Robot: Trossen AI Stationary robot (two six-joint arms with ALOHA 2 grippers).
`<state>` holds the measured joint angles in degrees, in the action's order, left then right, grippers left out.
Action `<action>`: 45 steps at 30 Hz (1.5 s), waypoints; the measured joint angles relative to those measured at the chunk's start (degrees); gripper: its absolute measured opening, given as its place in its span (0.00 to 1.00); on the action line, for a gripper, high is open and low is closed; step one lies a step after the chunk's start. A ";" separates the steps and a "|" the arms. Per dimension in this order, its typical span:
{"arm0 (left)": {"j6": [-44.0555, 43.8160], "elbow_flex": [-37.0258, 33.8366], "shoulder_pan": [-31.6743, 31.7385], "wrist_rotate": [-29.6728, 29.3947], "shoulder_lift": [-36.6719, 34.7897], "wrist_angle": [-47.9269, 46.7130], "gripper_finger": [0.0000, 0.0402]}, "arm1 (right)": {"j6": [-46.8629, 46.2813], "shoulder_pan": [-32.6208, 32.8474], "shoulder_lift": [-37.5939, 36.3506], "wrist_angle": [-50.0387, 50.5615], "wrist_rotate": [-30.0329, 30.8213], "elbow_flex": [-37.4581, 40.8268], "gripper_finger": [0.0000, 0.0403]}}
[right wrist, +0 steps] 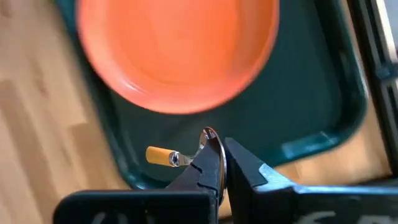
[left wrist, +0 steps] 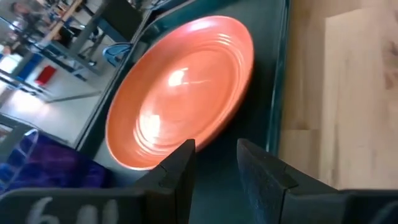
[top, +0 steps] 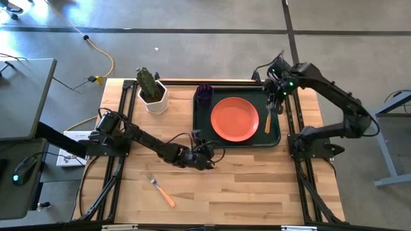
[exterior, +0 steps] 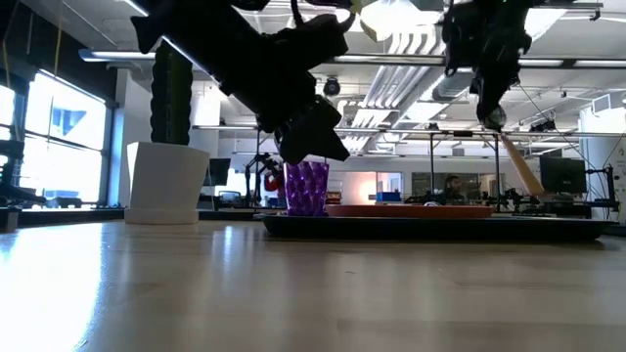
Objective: Pick and place plate/cup/fork/spoon on tray
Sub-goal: Put the yellow spoon on the black tray to the right of the orange plate, then put the brown fork on the black tray to the right of the yellow spoon
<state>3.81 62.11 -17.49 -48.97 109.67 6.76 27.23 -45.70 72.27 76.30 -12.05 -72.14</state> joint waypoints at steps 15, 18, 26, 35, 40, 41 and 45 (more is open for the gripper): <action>5.28 0.00 2.93 0.02 -4.86 1.69 0.26 | 6.61 -12.08 20.45 -3.34 -3.70 0.00 0.00; 4.34 0.08 3.10 2.13 -5.53 1.73 0.26 | 7.56 -13.03 23.22 -5.16 -5.72 0.00 0.00; 1.00 0.00 2.31 2.14 -5.77 -1.09 0.26 | 7.36 -12.65 29.44 -7.24 -5.56 0.00 0.00; -1.85 0.00 -0.03 -1.03 -5.77 -5.51 0.26 | 7.26 -11.35 30.90 -14.65 -6.95 0.04 0.15; -4.12 0.00 -1.31 -1.79 -5.77 -8.34 0.26 | 5.18 -10.88 30.90 -15.15 -4.54 0.04 0.22; -4.59 0.00 -1.55 -2.20 -5.77 -8.90 0.26 | 4.59 -10.90 30.90 -15.13 -4.32 0.04 0.23; -7.35 0.00 -2.54 -4.40 -5.77 -12.51 0.26 | 0.64 -10.88 30.90 -15.42 -0.05 0.04 0.23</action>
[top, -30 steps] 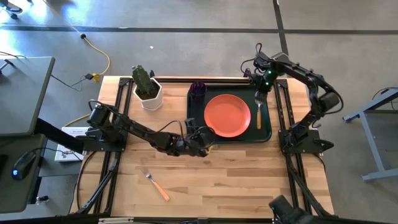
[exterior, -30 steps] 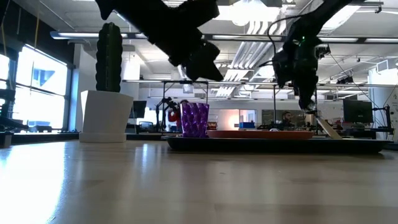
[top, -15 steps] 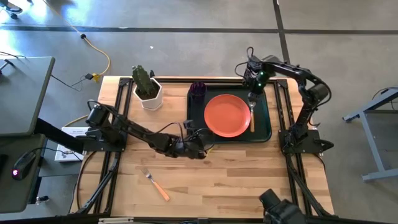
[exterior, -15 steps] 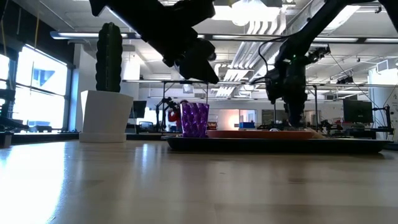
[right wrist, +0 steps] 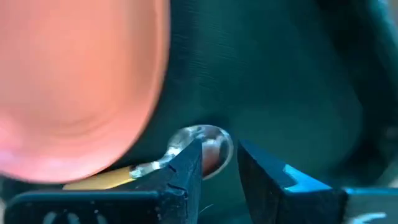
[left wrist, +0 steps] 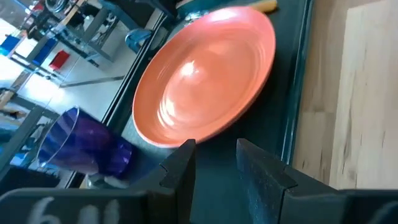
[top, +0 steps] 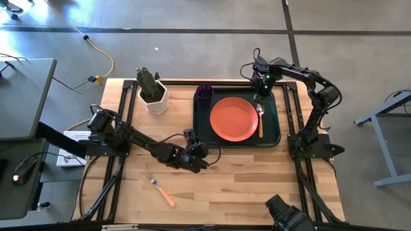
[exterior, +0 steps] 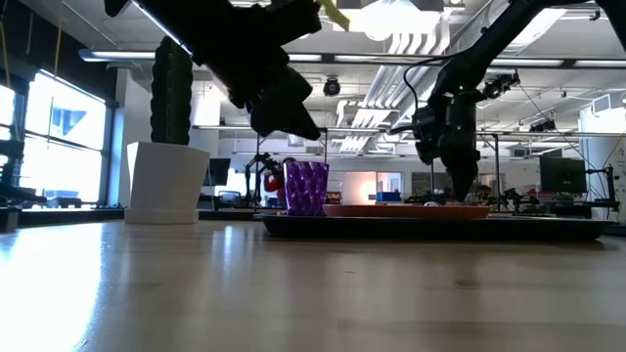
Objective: Pick and place plate/cup/fork/spoon on tray
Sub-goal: Put the brown fork on the black tray to the right of the yellow spoon
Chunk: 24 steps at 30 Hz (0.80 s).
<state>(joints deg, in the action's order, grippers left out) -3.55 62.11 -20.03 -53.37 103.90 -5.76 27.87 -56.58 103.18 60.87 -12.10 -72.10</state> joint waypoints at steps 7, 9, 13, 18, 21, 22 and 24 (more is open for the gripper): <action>-6.61 0.00 -0.72 -1.32 0.00 -3.93 0.26 | -11.64 -0.44 -2.06 -2.64 0.08 0.02 0.23; -7.32 0.00 -0.72 -0.89 0.00 -3.94 0.26 | -14.65 -0.35 -4.19 -4.04 2.01 0.02 0.21; -9.07 0.00 -0.76 -0.42 0.00 -3.95 0.26 | -18.17 0.62 -10.73 -4.82 5.94 0.02 0.17; -11.61 0.00 -0.76 3.18 0.00 -4.01 0.25 | -20.23 5.17 -22.67 -7.36 5.45 3.34 0.09; -14.20 0.00 -0.91 6.09 0.00 -4.39 0.24 | -22.99 9.10 -31.58 -12.40 5.24 10.10 0.04; -15.13 0.00 -1.04 7.02 0.00 -4.92 0.23 | -24.83 10.50 -34.73 -14.93 5.18 13.21 0.02; -17.10 0.02 -1.66 9.06 0.00 -7.16 0.22 | -28.61 13.38 -41.30 -20.33 4.56 20.42 0.01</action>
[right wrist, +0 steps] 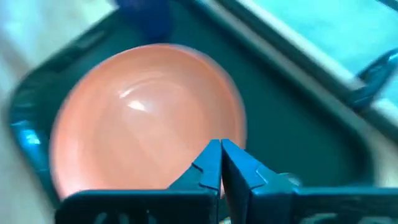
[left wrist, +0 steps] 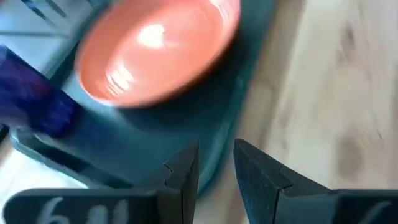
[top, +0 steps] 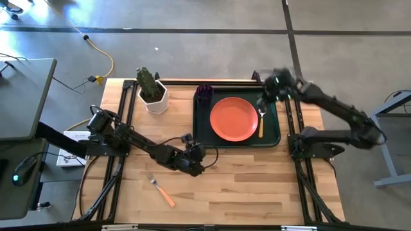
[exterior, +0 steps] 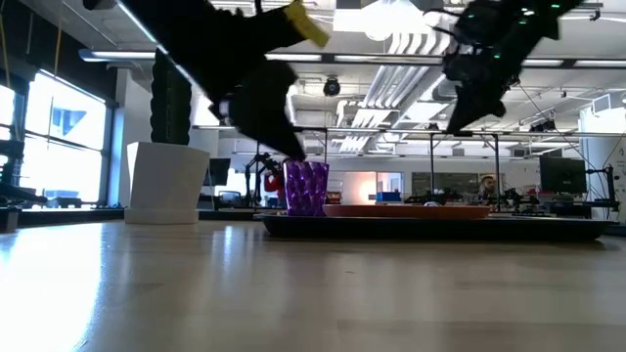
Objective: Pick and place plate/cup/fork/spoon on tray
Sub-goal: Put the brown fork on the black tray to the right of the yellow spoon
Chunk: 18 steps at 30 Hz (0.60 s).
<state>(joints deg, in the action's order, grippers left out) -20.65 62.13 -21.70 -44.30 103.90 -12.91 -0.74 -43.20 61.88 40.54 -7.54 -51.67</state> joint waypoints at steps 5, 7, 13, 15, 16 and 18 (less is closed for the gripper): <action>-13.77 0.04 -3.33 9.40 -3.81 -18.27 0.21 | -9.40 8.42 -15.70 -9.36 -3.89 17.12 0.01; -21.76 0.04 -5.40 12.72 -5.92 -26.56 0.21 | -13.23 12.35 -21.23 -11.70 -3.00 21.59 0.01; -41.19 -0.59 -12.40 18.63 -11.00 -40.91 0.21 | -23.26 23.81 -34.33 -13.03 5.73 28.32 0.00; -46.61 -1.64 -14.42 19.08 -12.38 -42.77 0.22 | -25.50 27.58 -37.07 -13.86 6.96 29.01 0.00; -49.40 -2.19 -15.34 19.27 -12.89 -43.16 0.23 | -26.44 29.40 -38.10 -13.93 7.78 29.25 0.00; -55.24 -4.09 -16.86 19.85 -14.13 -44.18 0.25 | -28.24 33.05 -39.29 -14.59 10.09 29.50 0.00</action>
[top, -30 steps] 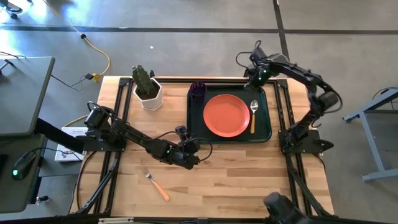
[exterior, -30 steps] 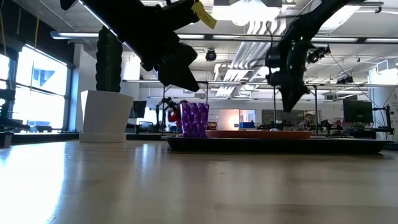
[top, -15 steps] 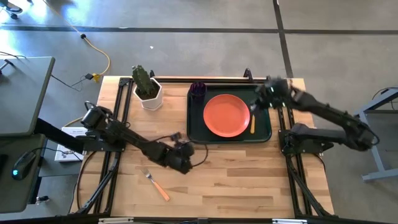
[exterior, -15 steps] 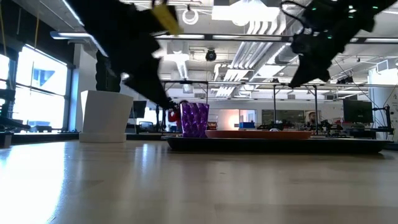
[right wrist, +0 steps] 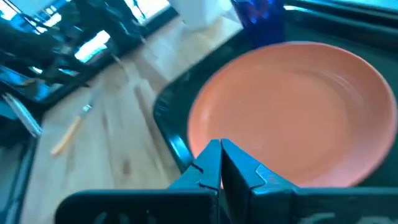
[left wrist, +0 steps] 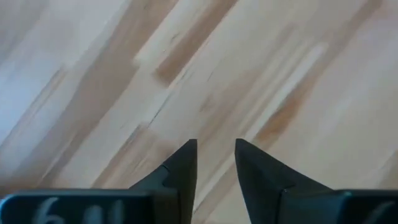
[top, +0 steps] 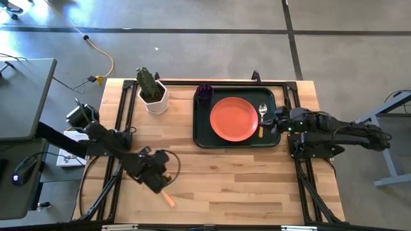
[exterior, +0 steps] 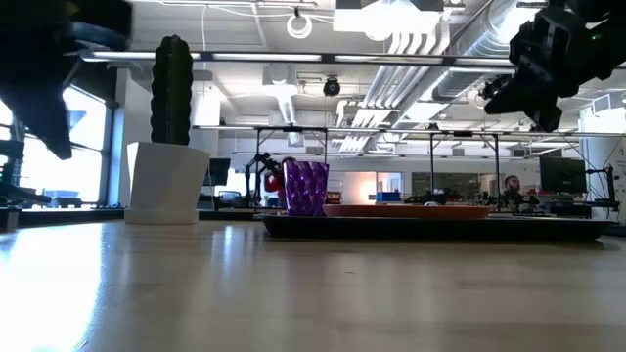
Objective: Pick and place plate/cup/fork/spoon on tray
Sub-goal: Put the brown fork on the black tray to the right of the yellow spoon
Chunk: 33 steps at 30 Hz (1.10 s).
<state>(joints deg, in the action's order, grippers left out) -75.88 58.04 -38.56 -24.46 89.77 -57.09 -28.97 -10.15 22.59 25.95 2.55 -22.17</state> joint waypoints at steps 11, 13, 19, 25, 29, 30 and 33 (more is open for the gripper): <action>16.14 -12.86 -4.15 7.06 -7.42 18.10 0.45 | 0.62 16.82 10.05 -20.63 8.25 0.02 0.00; 25.95 -13.48 -5.26 10.00 -6.91 27.23 0.43 | 1.09 19.35 14.31 -25.02 9.69 0.02 0.00; 39.08 -13.55 -8.50 16.68 -4.50 33.57 0.35 | 0.57 26.84 26.62 -34.48 13.76 0.02 0.00; 39.10 -13.66 -10.53 17.49 -1.46 25.74 0.28 | 0.71 32.60 35.12 -45.37 16.16 0.02 0.00; 42.65 -13.42 -10.04 16.21 1.11 26.68 0.27 | 0.50 34.19 37.82 -48.03 16.39 -0.24 0.00; 43.65 -13.31 -9.72 15.80 1.62 26.81 0.26 | 0.43 34.47 38.12 -47.97 16.36 -0.38 0.00; 46.35 -13.32 -8.53 15.00 2.88 26.68 0.26 | 0.44 35.29 39.14 -48.09 16.31 -1.09 0.00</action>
<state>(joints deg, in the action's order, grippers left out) -29.54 44.72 -47.09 -9.46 92.65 -30.42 -28.53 25.14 61.73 -22.14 18.85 -23.27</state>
